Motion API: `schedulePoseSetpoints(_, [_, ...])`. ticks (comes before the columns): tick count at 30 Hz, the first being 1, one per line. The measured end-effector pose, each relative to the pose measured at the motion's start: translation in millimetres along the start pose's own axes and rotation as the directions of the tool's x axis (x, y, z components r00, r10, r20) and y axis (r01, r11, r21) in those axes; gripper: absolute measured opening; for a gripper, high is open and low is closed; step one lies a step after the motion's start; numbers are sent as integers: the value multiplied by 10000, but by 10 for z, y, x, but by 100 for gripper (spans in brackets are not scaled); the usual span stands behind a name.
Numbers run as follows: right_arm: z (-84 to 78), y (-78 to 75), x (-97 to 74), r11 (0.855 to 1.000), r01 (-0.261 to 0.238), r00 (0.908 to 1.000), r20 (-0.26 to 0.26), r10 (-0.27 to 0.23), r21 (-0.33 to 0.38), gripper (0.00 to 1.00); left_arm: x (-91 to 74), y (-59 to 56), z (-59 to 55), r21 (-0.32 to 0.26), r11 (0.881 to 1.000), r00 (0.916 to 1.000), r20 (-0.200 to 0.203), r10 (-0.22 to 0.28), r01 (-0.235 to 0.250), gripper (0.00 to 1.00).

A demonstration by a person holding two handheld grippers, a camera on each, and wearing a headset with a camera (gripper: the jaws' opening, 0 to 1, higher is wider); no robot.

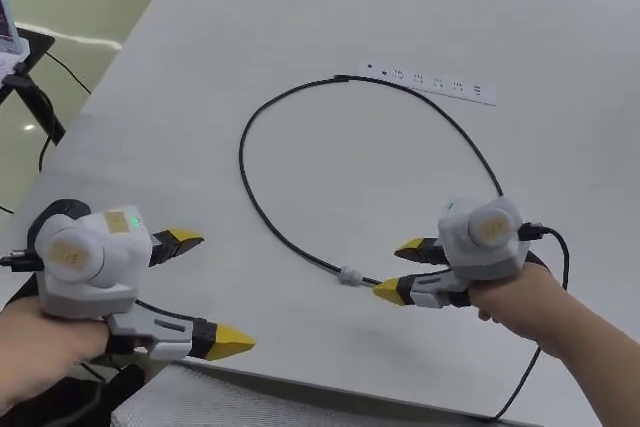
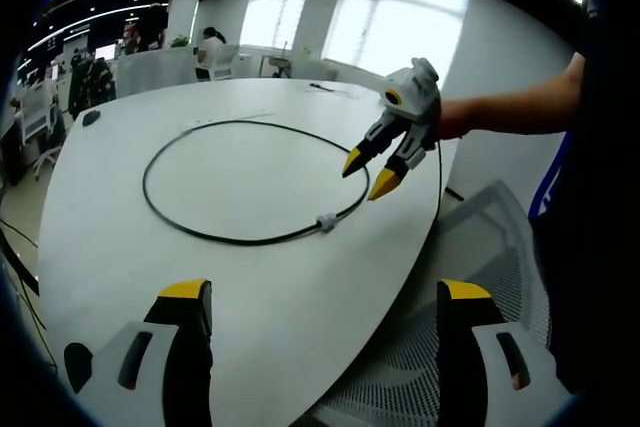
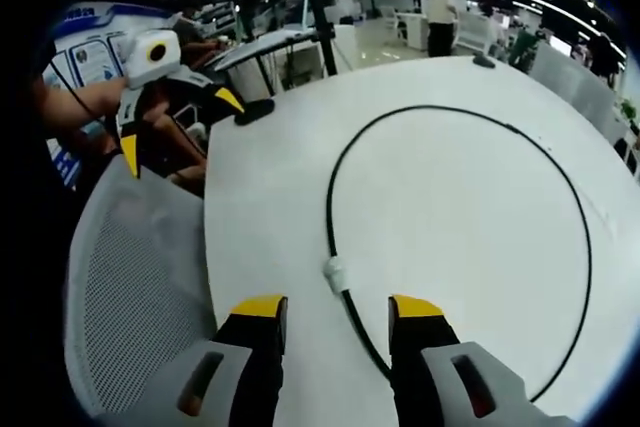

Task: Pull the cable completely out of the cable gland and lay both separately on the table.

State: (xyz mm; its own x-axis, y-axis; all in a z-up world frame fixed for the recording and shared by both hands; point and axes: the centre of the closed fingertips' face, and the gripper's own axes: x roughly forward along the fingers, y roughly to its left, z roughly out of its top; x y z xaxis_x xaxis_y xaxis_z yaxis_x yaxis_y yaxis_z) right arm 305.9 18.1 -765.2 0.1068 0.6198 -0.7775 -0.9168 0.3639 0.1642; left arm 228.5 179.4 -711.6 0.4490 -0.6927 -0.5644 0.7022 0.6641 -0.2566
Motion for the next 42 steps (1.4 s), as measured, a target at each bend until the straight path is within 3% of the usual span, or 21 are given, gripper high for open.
schedulePoseSetpoints(15, [-41,-64,286,9982,-389,9975,-613,361,-448,33,33,98,-43,-279,9994,9997,-152,207,-211,97])
schedulePoseSetpoints(28, [-112,-68,467,9931,-725,9918,-1116,620,-926,27,65,140,-162,-620,9972,9977,-561,377,-411,99])
schedulePoseSetpoints(42, [-154,-33,592,9805,-1207,9830,-1566,963,-1551,15,38,183,-160,-922,9934,9968,-475,641,-683,99])
